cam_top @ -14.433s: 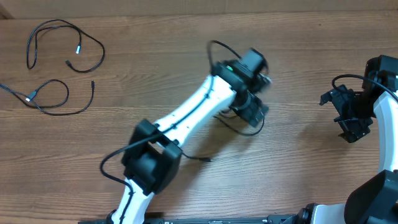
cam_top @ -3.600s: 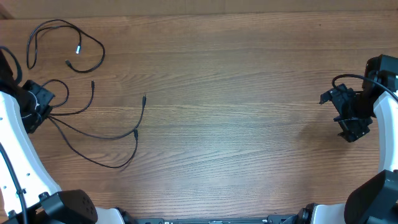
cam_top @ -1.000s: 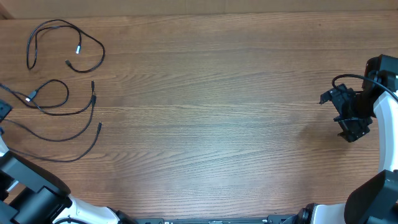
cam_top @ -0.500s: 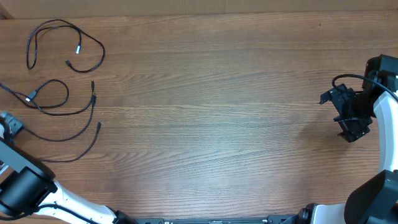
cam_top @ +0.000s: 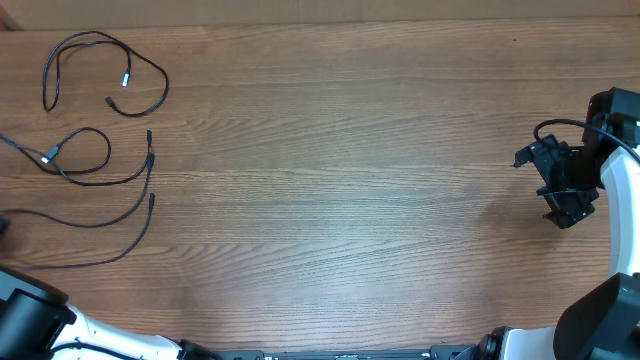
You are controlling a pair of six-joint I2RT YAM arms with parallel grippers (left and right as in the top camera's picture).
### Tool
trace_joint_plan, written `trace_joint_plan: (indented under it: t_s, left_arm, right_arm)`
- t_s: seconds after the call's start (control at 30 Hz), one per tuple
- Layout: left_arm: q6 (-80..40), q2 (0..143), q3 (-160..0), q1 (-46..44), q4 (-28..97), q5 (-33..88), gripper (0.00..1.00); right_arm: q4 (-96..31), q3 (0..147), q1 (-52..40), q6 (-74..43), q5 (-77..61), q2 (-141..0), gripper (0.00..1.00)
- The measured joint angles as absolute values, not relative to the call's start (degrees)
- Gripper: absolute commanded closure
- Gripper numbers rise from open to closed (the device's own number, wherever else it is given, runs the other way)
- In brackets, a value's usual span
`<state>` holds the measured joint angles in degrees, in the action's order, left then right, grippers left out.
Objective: Untangle cables
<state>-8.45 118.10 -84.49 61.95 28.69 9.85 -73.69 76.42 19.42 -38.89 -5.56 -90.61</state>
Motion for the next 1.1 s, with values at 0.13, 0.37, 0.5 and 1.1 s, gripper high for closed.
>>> trace_joint_plan:
  t_s: [0.13, 0.37, 0.5, 1.1]
  left_arm:
    - [-8.2, 118.1, -84.5, 60.0, 28.8, 15.1, 0.25]
    - [-6.2, 118.1, -84.5, 53.0, 29.2, 14.8, 0.40]
    - [-5.7, 118.1, -84.5, 48.2, 30.2, 12.1, 0.59]
    - [-12.8, 118.1, -84.5, 35.8, 48.2, 6.8, 0.95]
  right_arm:
    - [-73.7, 76.4, 19.4, -38.9, -5.6, -90.6, 0.00]
    - [-73.7, 76.4, 19.4, -38.9, -5.6, -90.6, 0.00]
    - [-73.7, 76.4, 19.4, -38.9, -5.6, -90.6, 0.00]
    - [-73.7, 76.4, 19.4, -38.9, -5.6, -90.6, 0.00]
